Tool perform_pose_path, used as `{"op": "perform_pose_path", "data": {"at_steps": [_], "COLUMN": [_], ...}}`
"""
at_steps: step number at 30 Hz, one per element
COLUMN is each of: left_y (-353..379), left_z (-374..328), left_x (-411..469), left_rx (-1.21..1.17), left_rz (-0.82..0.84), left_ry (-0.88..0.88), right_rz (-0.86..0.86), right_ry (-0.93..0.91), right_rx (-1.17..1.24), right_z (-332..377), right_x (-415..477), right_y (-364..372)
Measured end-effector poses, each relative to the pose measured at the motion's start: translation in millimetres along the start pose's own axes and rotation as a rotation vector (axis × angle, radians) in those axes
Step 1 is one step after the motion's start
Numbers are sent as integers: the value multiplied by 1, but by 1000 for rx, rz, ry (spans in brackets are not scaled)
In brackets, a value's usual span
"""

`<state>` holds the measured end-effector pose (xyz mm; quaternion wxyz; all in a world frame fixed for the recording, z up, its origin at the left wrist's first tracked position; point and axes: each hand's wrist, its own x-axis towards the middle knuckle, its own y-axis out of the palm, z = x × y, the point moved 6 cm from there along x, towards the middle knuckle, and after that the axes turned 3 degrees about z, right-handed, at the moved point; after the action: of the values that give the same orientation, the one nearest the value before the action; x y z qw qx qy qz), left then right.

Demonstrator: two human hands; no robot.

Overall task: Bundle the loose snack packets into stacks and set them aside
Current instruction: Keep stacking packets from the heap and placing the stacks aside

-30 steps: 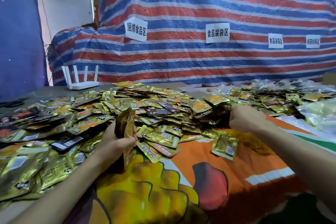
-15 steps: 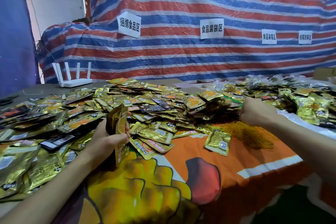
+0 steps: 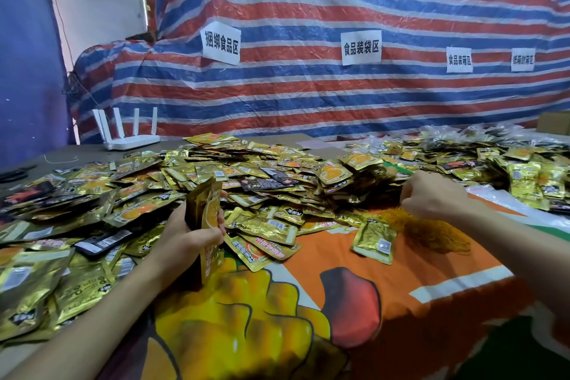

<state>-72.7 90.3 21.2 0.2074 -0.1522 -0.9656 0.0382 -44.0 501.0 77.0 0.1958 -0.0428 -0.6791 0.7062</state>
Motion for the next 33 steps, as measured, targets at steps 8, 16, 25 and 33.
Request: {"op": "perform_pose_path", "data": {"at_steps": [8, 16, 25, 33], "left_y": [0, 2, 4, 3], "left_z": [0, -1, -6, -10], "left_x": [1, 0, -2, -7], "left_rx": [0, -10, -52, -274], "left_rz": [11, 23, 11, -24], "left_ry": [20, 19, 5, -109], "right_rz": [229, 97, -208, -148], "right_ry": [-174, -130, -96, -508], "right_rx": [-153, -94, 115, 579], "right_z": [20, 7, -6, 112], "right_x": [-6, -5, -6, -41], "right_y": [16, 0, -38, -37]}}
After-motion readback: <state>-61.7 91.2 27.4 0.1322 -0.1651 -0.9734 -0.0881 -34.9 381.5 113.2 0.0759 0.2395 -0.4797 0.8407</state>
